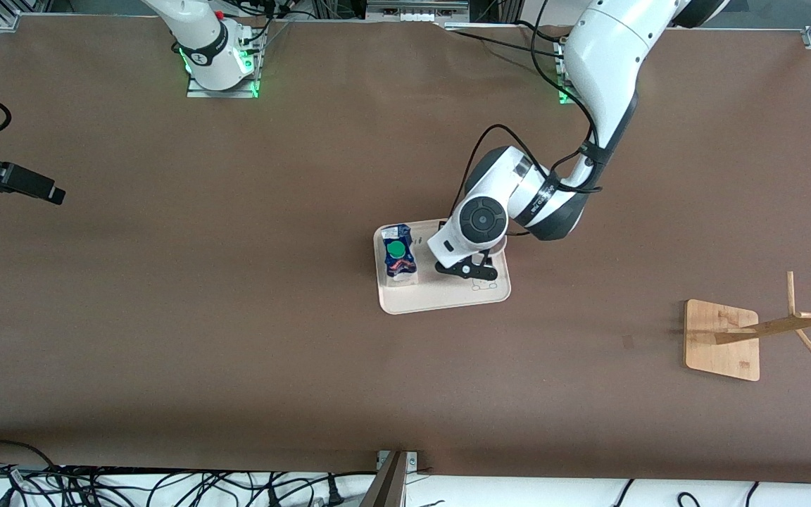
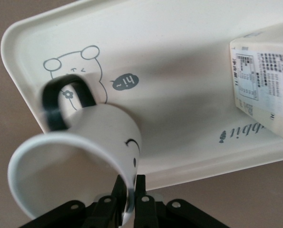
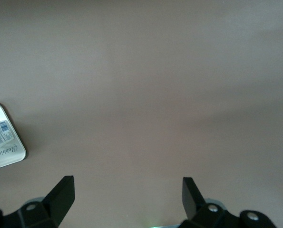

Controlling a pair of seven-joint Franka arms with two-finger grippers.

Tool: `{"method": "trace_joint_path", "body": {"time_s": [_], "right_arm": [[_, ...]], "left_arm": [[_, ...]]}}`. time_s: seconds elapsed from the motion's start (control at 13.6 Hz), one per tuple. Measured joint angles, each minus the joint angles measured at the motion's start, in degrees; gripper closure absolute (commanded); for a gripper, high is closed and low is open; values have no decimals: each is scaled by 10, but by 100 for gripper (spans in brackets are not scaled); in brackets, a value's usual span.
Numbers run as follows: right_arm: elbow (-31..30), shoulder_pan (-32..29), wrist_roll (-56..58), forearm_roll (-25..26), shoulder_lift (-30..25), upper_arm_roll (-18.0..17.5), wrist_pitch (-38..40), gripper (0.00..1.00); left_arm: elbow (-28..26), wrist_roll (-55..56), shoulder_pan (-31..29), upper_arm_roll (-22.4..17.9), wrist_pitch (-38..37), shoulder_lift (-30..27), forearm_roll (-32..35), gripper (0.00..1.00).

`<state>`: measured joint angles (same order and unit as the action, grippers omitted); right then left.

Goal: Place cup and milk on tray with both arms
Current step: 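Set the mug on the tray beside the carton with the left gripper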

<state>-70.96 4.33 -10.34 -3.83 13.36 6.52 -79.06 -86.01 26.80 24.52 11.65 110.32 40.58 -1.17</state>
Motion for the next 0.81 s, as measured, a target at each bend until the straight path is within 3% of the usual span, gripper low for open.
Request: {"method": "trace_joint_path", "body": {"time_s": [0.07, 0.15, 0.22, 0.51, 0.81], "right_arm": [[-3, 0, 0, 3, -3, -4, 0, 0], [-6, 0, 0, 5, -4, -7, 0, 0], [-11, 0, 0, 7, -4, -7, 0, 0], [-17, -1, 64, 22, -4, -7, 0, 0], [-18, -4, 104, 41, -4, -7, 0, 0]], "left_arm": [[0, 0, 0, -2, 0, 1, -1, 54], [0, 1, 0, -4, 1, 2, -7, 33], [1, 1, 0, -10, 1, 3, -23, 0], [16, 0, -3, -33, 3, -8, -46, 0], [20, 0, -52, -46, -42, -106, -46, 0]]}}
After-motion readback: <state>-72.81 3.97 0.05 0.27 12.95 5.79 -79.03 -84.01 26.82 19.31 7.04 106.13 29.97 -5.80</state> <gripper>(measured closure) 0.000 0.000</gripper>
